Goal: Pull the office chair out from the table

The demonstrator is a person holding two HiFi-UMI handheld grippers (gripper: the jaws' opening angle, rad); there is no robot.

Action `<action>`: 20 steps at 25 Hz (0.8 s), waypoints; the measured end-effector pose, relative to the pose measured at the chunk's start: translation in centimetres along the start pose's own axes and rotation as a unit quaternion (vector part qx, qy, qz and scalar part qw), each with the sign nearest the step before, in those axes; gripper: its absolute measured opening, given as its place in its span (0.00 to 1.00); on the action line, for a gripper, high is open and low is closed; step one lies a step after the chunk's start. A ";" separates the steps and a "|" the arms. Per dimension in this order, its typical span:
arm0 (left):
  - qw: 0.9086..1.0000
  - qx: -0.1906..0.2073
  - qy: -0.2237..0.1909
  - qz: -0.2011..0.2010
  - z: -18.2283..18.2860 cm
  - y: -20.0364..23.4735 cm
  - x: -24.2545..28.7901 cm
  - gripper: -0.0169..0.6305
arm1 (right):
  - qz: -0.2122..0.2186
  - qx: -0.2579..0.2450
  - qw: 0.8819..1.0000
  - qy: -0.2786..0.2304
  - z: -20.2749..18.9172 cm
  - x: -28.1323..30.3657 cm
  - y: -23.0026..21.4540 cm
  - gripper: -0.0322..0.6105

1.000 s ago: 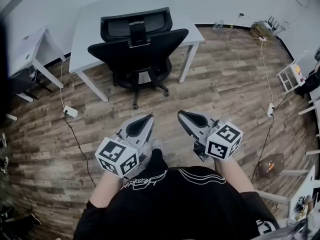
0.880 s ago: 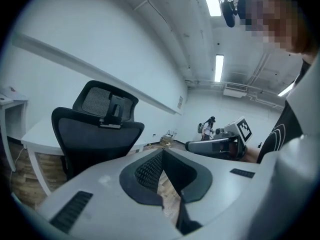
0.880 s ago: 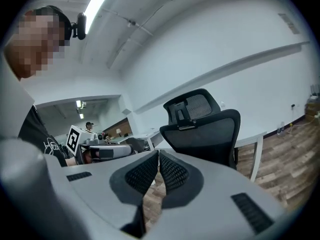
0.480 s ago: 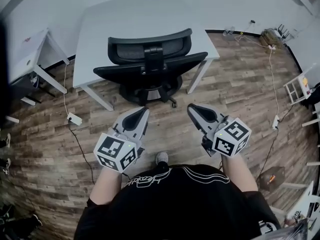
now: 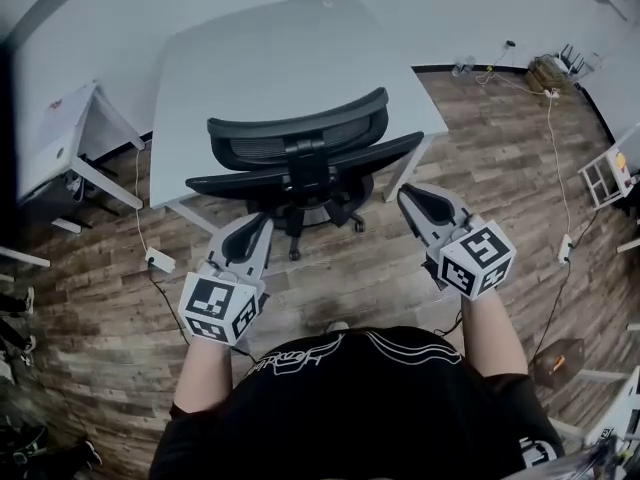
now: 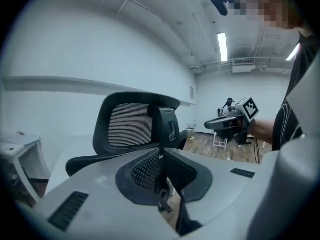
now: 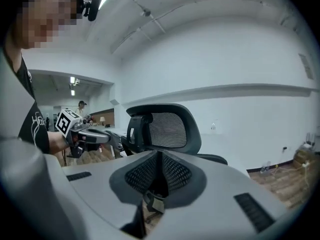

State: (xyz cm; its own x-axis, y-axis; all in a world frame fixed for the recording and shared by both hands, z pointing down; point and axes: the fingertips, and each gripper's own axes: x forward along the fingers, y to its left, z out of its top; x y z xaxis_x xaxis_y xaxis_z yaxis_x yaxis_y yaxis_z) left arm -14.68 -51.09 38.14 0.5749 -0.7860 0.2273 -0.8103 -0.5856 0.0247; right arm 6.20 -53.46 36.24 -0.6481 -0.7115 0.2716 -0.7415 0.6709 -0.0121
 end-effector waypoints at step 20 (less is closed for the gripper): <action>0.901 0.390 0.179 0.057 -4.4 12.9 1.6 0.42 | -0.099 -0.506 0.827 0.225 -4.5 7.9 -8.8 0.46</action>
State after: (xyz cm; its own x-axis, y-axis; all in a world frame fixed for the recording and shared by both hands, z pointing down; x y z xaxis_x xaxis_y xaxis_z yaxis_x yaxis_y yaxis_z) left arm -24.74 -58.99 43.10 0.3057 -0.8171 0.4887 -0.4552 -0.5763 -0.6787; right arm 8.36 -64.02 42.85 -0.2329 -0.8305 0.5060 -0.1532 0.5451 0.8242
